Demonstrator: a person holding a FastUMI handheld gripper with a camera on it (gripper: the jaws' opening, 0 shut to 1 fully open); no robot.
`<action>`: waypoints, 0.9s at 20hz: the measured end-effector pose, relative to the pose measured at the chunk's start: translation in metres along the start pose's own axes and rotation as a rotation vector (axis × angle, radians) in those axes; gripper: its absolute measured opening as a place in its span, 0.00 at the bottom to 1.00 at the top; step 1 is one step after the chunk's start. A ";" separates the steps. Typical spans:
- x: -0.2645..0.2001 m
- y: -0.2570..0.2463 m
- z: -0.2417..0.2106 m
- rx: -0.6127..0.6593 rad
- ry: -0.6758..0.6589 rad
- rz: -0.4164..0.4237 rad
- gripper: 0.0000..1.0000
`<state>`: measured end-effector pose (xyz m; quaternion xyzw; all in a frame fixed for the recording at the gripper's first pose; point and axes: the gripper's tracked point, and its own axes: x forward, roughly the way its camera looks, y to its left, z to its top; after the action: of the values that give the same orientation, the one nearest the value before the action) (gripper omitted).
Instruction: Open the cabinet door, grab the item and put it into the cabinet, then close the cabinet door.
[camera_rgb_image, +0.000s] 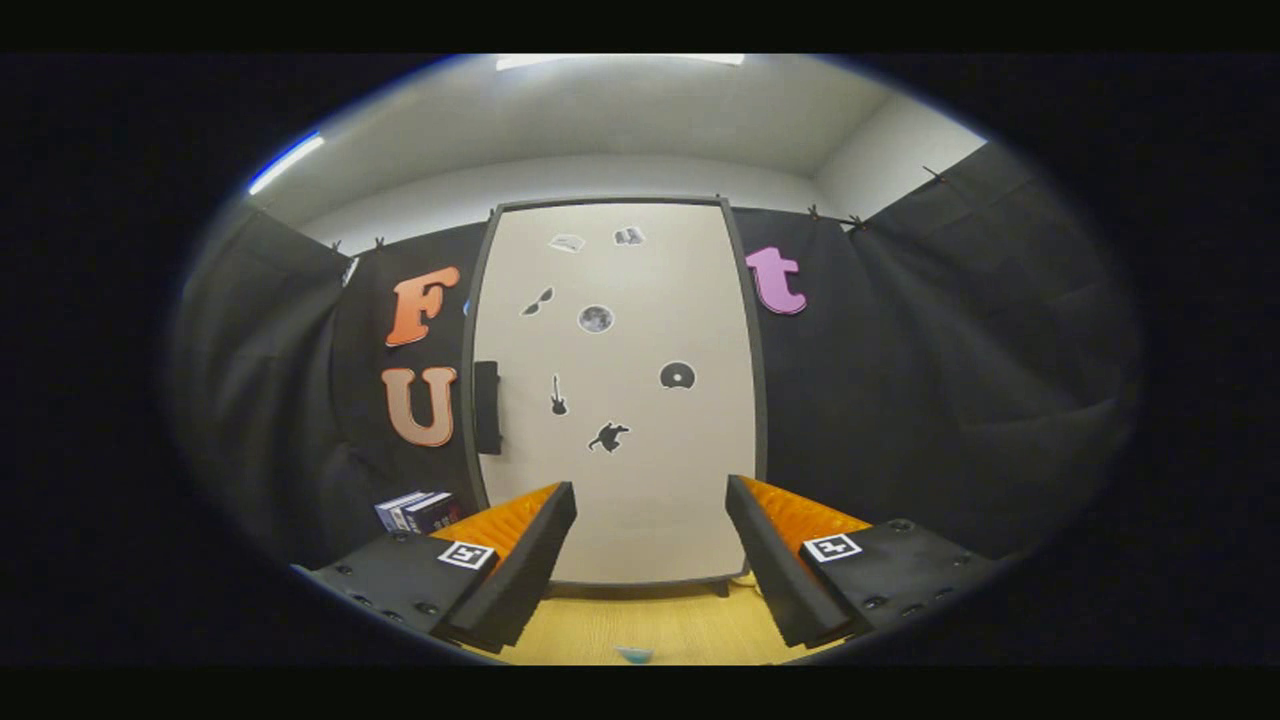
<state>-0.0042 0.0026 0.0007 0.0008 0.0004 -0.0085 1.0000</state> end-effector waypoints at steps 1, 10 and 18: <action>0.001 0.000 0.000 0.003 0.000 -0.004 0.97; 0.041 0.047 0.026 -0.021 -0.031 0.046 0.97; 0.135 0.156 0.031 0.054 0.007 0.236 0.96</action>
<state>0.1330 0.1559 0.0318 0.0278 0.0037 0.1091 0.9936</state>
